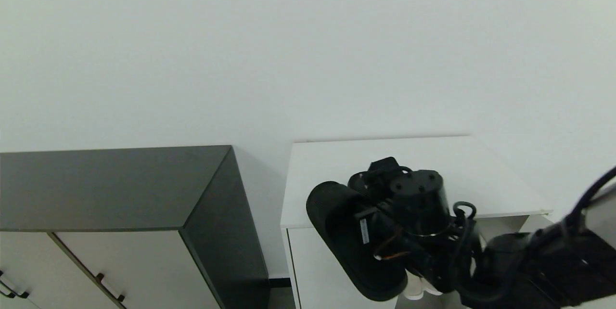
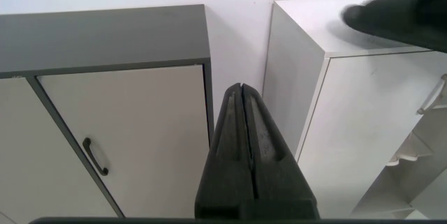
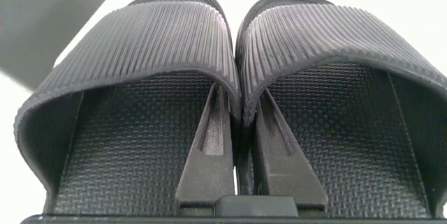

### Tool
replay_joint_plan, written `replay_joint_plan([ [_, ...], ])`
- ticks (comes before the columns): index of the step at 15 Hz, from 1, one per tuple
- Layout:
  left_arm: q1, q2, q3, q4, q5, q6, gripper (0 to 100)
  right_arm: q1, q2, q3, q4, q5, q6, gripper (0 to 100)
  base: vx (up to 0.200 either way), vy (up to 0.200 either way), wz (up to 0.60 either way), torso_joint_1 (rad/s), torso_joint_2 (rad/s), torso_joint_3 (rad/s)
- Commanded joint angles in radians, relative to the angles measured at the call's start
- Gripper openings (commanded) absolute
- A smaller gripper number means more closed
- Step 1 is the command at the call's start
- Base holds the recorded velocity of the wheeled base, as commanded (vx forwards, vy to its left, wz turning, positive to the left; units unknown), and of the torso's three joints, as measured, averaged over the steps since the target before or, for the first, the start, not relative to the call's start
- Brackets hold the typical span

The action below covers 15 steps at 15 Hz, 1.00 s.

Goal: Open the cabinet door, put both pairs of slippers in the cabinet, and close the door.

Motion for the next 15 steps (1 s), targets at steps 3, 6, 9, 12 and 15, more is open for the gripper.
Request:
replay_joint_plan([
  [3, 0.000, 0.000, 0.000, 0.000, 0.001, 0.001, 0, 0.049, -0.143, 0.183, -0.122, 0.026, -0.007, 0, 0.000, 0.000, 0.00, 0.000, 0.00, 0.000],
  [6, 0.000, 0.000, 0.000, 0.000, 0.001, -0.002, 0, 0.054, -0.132, 0.183, -0.123, 0.024, -0.007, 0, -0.067, 0.000, 0.00, 0.001, 0.00, 0.002],
  [9, 0.000, 0.000, 0.000, 0.000, 0.004, -0.015, 0, 0.054, -0.110, 0.176, -0.129, 0.018, -0.007, 0, -0.200, 0.000, 0.00, 0.010, 0.00, 0.001],
  [12, 0.000, 0.000, 0.000, 0.000, 0.004, -0.015, 0, 0.054, -0.112, 0.176, -0.129, 0.018, -0.007, 0, -0.200, 0.000, 0.00, -0.009, 0.00, 0.004],
  [15, 0.000, 0.000, 0.000, 0.000, 0.003, -0.015, 0, 0.057, -0.115, 0.181, -0.129, 0.018, -0.007, 0, -0.200, 0.000, 0.00, 0.001, 0.00, 0.007],
])
